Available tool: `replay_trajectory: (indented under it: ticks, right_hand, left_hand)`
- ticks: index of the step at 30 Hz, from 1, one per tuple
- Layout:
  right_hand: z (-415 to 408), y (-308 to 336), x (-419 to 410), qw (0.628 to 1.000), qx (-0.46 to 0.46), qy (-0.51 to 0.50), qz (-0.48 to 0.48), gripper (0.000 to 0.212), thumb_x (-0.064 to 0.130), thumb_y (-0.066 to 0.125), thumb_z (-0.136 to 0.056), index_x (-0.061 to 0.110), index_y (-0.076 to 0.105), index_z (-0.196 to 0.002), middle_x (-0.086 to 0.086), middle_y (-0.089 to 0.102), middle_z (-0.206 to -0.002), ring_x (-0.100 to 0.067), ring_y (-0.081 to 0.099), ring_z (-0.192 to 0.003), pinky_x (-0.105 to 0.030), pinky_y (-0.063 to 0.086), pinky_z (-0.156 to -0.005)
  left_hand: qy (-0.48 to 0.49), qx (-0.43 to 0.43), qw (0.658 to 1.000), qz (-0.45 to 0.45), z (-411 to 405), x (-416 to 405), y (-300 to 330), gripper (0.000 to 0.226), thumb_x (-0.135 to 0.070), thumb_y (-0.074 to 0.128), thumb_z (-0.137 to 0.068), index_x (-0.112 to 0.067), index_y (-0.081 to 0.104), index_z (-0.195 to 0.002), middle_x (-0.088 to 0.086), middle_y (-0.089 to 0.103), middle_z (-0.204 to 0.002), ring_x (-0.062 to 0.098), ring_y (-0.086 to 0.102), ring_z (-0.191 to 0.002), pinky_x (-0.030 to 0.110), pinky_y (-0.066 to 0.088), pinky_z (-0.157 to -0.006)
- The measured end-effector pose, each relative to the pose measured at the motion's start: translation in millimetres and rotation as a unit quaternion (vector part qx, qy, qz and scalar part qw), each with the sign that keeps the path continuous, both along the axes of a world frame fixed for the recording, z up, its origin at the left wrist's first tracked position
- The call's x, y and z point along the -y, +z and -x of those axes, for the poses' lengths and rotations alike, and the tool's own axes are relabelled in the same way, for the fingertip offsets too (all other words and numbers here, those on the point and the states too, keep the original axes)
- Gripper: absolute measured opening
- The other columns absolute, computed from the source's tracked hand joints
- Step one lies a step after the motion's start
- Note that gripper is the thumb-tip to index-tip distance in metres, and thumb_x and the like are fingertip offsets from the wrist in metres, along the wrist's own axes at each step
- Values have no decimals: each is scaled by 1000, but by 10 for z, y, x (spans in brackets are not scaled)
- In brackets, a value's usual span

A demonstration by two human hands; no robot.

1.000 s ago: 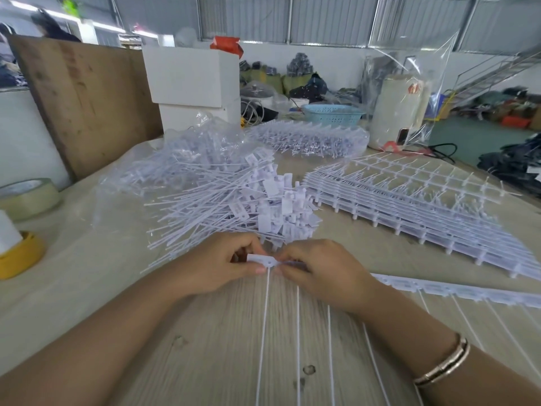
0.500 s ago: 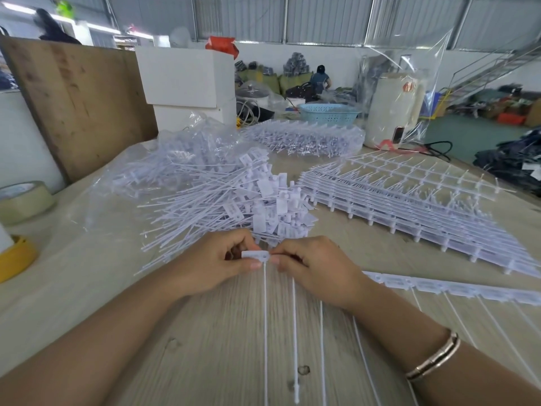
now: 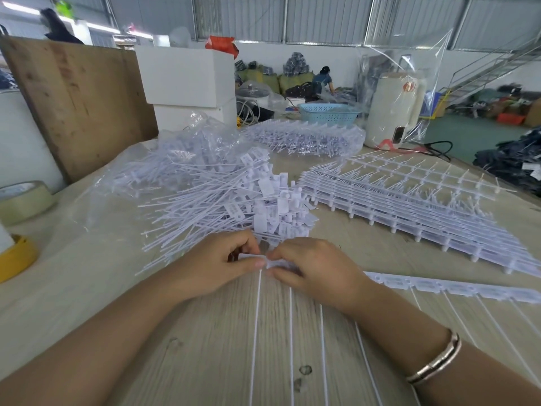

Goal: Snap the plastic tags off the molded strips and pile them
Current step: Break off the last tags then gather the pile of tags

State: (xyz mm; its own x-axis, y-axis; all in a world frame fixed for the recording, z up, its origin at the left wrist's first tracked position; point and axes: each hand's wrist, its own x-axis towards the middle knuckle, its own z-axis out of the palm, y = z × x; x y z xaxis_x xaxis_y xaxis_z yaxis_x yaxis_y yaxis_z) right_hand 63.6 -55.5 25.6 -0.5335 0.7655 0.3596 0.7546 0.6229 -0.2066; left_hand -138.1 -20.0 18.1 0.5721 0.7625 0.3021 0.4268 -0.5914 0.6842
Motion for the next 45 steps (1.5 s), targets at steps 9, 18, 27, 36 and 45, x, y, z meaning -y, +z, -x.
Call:
replay_trajectory:
  ticks: [9, 18, 27, 36, 45]
  right_hand:
    - [4, 10, 12, 995, -81, -6, 56, 25, 28, 49, -97, 12, 68, -95, 1, 70, -82, -14, 62, -72, -32, 47, -72]
    - [12, 76, 45, 946, -264, 28, 186, 22, 17, 49, -97, 11, 61, -80, 3, 68, -74, -23, 62, -60, -33, 49, -63]
    - [-205, 129, 39, 895, -383, 43, 225, 7, 18, 63, -84, 21, 67, -90, 11, 63, -67, -4, 54, -55, -12, 41, -53]
    - [-9, 70, 7, 983, -143, 35, 108, 43, 32, 70, -81, 29, 43, -114, 11, 54, -70, 3, 50, -60, -10, 34, -56]
    - [-164, 177, 34, 990, -88, 8, 112, 26, 39, 68, -82, 31, 55, -103, 16, 57, -80, -2, 52, -69, -24, 44, -64]
  left_hand:
    - [-6, 34, 999, -13, -4, 33, 66, 17, -44, 63, -75, -28, 59, -75, -12, 58, -66, 2, 42, -55, 13, 31, -54]
    - [-15, 135, 989, 57, -11, 45, 111, 8, -29, 66, -77, -24, 61, -73, 17, 58, -76, 28, 49, -67, 32, 40, -67]
    - [-22, 192, 976, 98, 145, 14, 162, 12, -38, 69, -70, -27, 65, -72, -5, 61, -68, 8, 54, -63, 18, 43, -61]
    - [14, -21, 994, -108, -42, 61, 95, 33, -31, 42, -93, -16, 71, -90, 1, 61, -88, 10, 56, -86, 27, 41, -79]
    - [39, 49, 998, 31, -101, 86, 75, 34, -30, 54, -92, -6, 62, -69, -4, 57, -59, 0, 54, -58, 21, 38, -58]
